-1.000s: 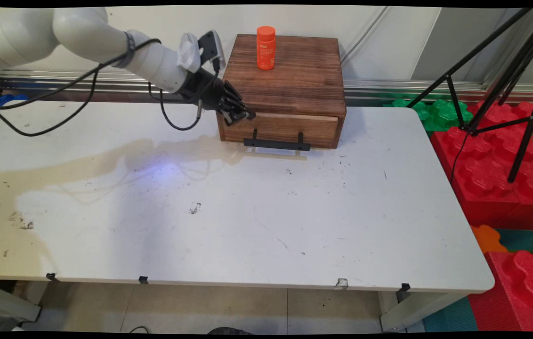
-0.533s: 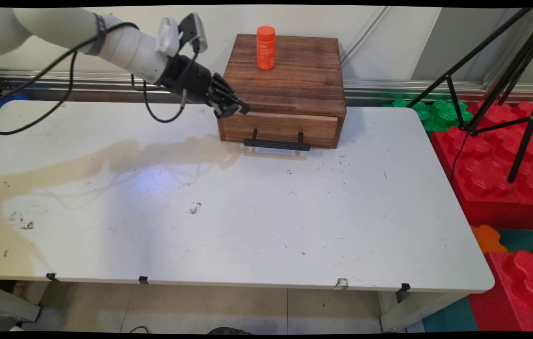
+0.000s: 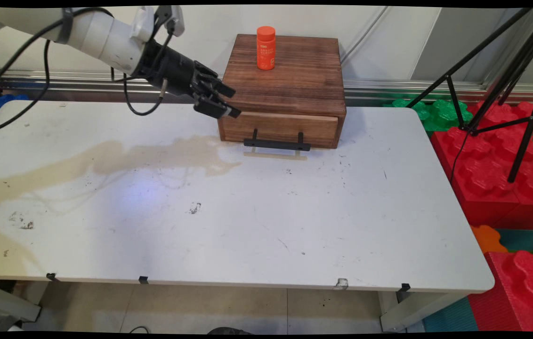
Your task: Open the drawer
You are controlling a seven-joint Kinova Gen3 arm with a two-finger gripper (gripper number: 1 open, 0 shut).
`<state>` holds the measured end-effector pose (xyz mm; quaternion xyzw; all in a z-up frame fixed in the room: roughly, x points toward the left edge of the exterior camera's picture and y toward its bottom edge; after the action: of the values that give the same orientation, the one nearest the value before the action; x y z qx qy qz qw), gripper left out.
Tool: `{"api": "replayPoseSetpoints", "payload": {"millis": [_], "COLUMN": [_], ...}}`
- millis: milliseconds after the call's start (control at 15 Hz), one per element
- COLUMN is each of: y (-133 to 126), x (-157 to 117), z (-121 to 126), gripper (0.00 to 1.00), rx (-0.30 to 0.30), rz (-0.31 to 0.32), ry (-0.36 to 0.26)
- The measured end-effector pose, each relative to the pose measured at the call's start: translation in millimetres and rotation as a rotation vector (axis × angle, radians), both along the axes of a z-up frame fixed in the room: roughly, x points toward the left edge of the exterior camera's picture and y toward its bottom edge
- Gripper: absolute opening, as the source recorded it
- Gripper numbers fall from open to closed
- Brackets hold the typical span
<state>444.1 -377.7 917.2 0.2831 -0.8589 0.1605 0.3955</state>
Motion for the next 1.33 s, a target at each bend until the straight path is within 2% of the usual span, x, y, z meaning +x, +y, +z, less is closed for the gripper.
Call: {"api": "replayPoseSetpoints", "payload": {"millis": [667,867,1333], "y": [2,-1,-19], "x": [6,4,-12], "z": [11,7,-20], "gripper": [1.00,1.00,1.00], "rx": [0.020,0.021,0.028], "rz": [0.008,-0.003,-0.045], "ry": [0.055,0.044,-0.003]}}
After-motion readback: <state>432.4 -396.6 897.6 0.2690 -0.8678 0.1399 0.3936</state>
